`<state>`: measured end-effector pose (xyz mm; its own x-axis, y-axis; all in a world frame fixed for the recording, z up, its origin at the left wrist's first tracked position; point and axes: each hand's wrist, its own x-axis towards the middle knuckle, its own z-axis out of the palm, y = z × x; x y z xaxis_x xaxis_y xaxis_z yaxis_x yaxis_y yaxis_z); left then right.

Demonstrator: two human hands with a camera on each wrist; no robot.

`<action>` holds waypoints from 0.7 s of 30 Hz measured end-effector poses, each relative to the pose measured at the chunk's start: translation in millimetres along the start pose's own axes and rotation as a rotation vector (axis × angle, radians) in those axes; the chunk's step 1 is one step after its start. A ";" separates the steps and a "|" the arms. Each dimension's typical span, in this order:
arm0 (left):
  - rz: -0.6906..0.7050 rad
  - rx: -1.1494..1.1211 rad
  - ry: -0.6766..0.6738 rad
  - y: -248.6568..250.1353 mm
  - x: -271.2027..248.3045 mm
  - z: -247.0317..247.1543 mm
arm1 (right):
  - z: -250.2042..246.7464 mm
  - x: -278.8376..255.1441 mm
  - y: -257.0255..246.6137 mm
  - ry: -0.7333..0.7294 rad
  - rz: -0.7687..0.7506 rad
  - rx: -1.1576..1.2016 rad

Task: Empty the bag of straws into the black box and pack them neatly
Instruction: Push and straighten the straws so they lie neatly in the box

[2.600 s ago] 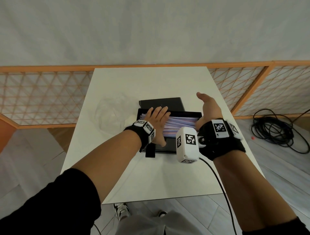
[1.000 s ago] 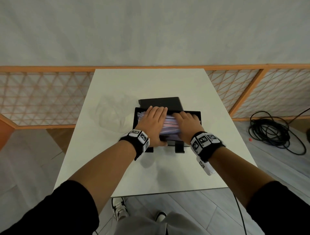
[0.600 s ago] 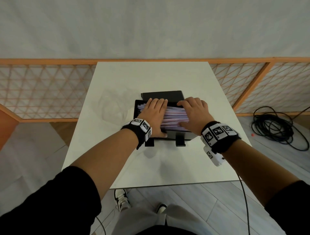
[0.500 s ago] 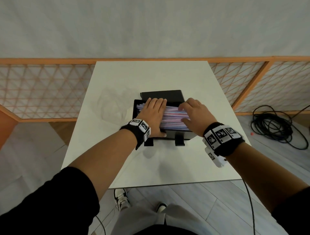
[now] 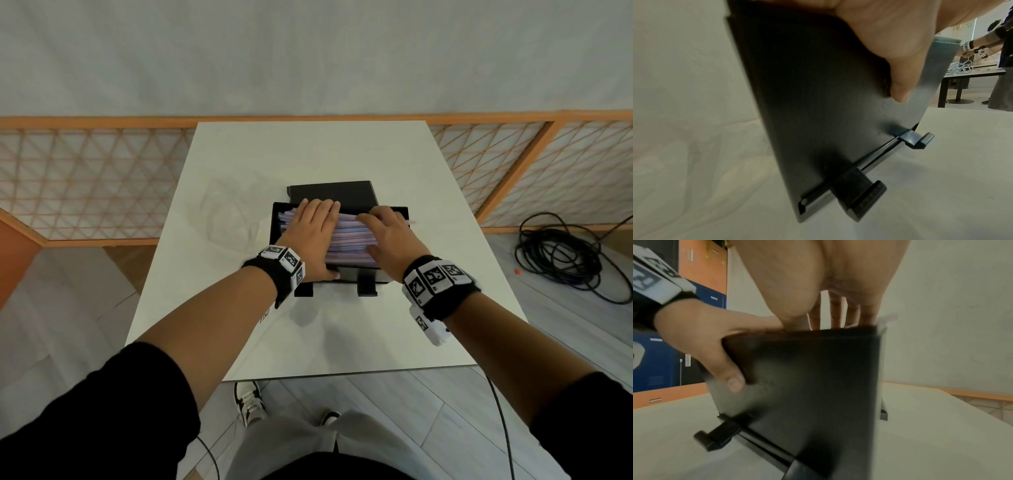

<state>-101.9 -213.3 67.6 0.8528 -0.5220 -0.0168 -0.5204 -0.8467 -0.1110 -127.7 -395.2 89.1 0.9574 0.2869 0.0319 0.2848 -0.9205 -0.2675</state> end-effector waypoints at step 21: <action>-0.008 0.007 0.030 2.2 -2.5 4.0 | 11.8 -2.7 -33.7 -0.427 -0.112 -0.173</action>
<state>-105.0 -213.4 63.4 0.8554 -0.5178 0.0140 -0.5128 -0.8504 -0.1181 -140.5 -361.9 86.6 0.8254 0.4373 -0.3571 0.4240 -0.8978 -0.1193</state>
